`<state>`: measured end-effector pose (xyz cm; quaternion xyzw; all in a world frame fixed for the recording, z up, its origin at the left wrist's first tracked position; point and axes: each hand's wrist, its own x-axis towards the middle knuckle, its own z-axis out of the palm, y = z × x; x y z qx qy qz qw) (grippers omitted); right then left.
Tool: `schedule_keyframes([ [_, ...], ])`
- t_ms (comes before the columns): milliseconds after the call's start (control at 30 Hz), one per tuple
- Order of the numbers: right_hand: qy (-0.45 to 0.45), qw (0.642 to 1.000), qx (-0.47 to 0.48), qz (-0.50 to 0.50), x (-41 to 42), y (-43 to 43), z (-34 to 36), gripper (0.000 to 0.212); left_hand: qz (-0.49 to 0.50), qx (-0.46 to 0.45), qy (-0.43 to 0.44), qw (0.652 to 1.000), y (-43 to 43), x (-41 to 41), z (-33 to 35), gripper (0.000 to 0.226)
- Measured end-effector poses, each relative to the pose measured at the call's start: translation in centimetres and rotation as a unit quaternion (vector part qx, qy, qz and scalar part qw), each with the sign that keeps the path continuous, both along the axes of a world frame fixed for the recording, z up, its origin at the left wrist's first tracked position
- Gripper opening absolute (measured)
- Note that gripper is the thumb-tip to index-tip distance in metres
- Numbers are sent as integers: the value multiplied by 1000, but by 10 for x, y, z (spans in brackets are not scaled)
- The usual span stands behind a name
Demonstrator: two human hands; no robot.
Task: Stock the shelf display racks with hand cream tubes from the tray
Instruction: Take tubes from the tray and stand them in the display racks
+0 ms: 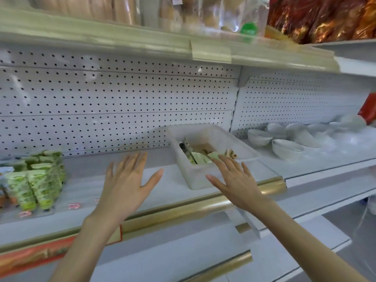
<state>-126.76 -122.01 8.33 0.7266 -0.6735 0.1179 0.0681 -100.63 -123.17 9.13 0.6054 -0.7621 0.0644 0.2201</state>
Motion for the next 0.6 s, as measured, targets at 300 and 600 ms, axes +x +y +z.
schedule_keyframes([
  [300, -62, 996, -17, 67, -11, -65, 12, 72, 7, 16, 13, 1000, -43, -33, 10, 100],
  [600, -131, 989, 22, 61, -20, -144, 28, 58, -34, 60, 26, 997, -119, -52, 16, 91],
])
